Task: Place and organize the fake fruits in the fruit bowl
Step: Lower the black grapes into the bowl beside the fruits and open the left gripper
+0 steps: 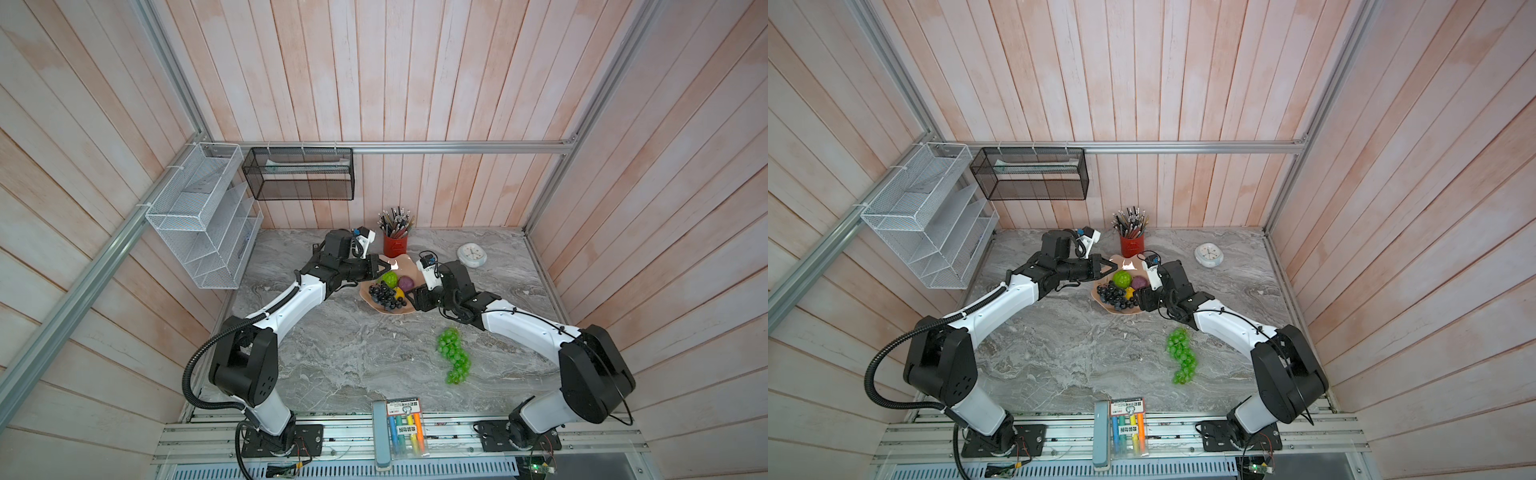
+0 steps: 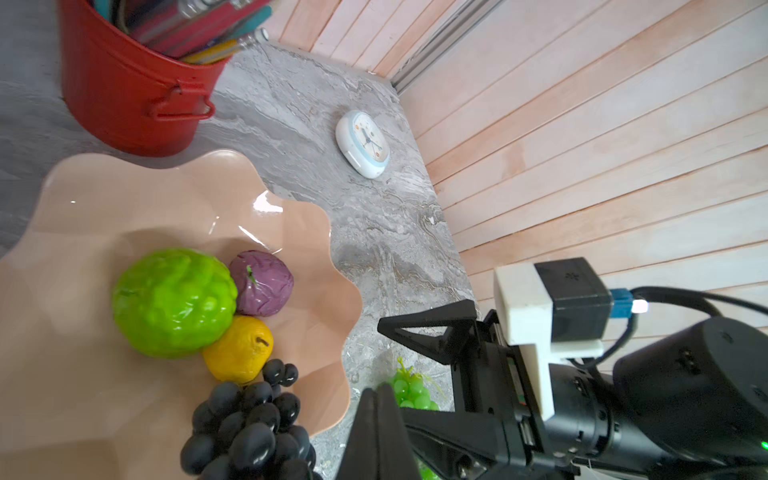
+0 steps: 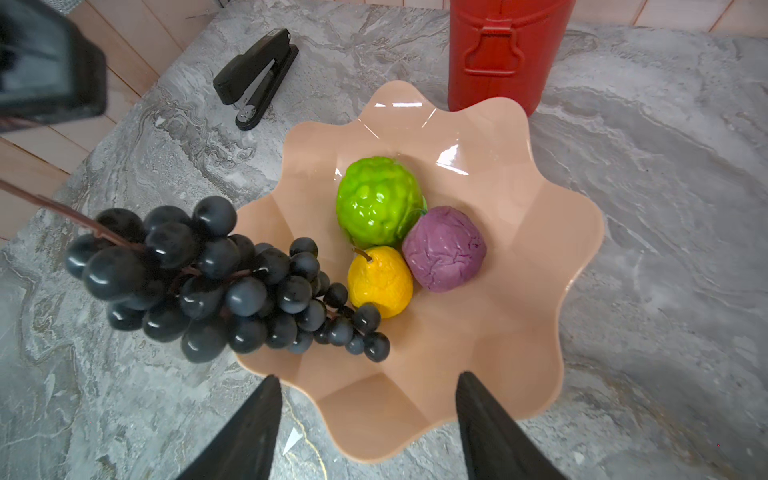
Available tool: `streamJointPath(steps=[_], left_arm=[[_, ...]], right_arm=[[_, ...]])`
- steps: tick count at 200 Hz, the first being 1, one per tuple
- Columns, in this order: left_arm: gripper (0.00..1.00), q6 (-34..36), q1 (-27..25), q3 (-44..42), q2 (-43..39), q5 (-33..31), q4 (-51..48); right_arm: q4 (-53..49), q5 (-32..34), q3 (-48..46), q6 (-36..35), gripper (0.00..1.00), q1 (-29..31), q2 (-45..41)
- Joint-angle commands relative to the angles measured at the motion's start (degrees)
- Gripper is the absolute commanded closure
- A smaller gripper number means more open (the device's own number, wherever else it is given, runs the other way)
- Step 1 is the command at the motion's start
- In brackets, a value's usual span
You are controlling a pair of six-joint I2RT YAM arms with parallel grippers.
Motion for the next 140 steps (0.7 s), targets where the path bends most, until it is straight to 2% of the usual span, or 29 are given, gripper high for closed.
streamJointPath(steps=[1,62,140], left_arm=[[1.00,2.1,0.8,0.2,0.3,0.2,0.3],[1.00,4.0,2.6,5.6,6.5,-1.3,-3.1],[1.00,6.9,3.1,14.5,16.5,-0.3,-7.8]], right_arm=[[2.2,-1.9,2.5,-1.2,0.33,1.0,2.2],[5.0,-5.8,5.6,-1.4,0.33,1.6,9.3],[7.2,-7.1,7.6,-0.9,0.34,2.8,16.1]])
